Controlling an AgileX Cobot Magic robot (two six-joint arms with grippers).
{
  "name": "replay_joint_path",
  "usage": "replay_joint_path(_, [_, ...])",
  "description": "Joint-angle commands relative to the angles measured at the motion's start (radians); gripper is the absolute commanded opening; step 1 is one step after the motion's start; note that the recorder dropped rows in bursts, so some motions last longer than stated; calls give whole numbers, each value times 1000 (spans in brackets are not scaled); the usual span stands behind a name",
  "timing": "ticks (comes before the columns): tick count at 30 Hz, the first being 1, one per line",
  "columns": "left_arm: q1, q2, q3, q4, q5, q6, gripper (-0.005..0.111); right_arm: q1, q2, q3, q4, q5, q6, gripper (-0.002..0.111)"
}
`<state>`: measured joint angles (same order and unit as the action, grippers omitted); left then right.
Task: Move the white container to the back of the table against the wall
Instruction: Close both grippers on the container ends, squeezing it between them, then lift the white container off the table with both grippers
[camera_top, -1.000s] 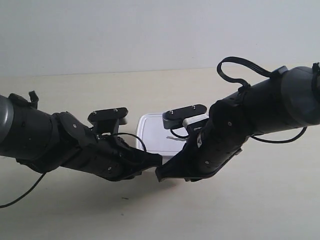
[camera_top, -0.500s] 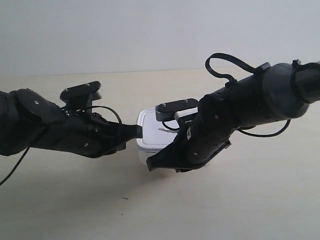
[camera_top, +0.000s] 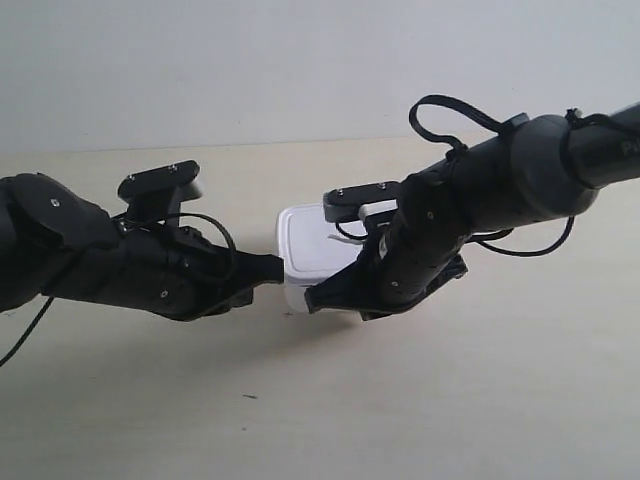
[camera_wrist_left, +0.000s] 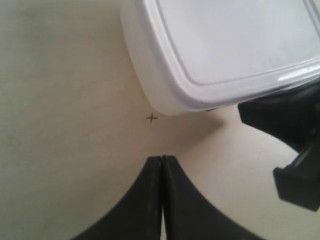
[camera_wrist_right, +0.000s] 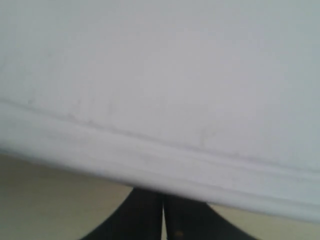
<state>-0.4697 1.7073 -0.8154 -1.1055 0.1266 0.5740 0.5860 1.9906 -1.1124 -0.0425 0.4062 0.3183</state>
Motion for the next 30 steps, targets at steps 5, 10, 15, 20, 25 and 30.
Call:
replay_joint_path(5, [2, 41, -23, -32, 33, 4, 0, -31, -97, -11, -8, 60, -2, 0])
replay_joint_path(10, [-3, 88, -87, -66, 122, 4, 0, -42, -144, -11, -8, 113, -2, 0])
replay_joint_path(15, [-8, 114, -97, -83, 122, 6, 0, -54, -146, 1, -8, 165, -2, 0])
replay_joint_path(20, [-12, 139, -110, -99, 126, 9, 0, -62, -146, 32, -8, 159, 16, 0])
replay_joint_path(25, [-29, 173, -142, -124, 138, 25, 0, -124, -146, 57, -8, 134, 22, 0])
replay_joint_path(30, [-43, 185, -175, -126, 110, 33, 0, -174, -150, 59, 50, 116, -14, 0])
